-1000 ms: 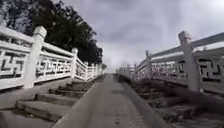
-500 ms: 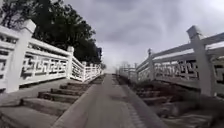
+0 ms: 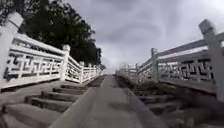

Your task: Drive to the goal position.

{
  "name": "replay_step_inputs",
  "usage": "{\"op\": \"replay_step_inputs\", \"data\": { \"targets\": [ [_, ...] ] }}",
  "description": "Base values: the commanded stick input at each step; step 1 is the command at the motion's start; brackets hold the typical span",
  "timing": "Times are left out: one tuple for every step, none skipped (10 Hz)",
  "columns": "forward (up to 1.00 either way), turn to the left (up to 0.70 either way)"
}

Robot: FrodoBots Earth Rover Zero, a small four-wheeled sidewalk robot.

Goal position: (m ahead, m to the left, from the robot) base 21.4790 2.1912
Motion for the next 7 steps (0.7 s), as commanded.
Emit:
{"op": "replay_step_inputs", "data": {
  "targets": [
    [0.70, 0.00],
    [0.70, 0.00],
    [0.70, 0.00],
    [0.70, 0.00],
    [0.70, 0.00],
    [0.70, 0.00],
    [0.70, 0.00]
  ]
}}
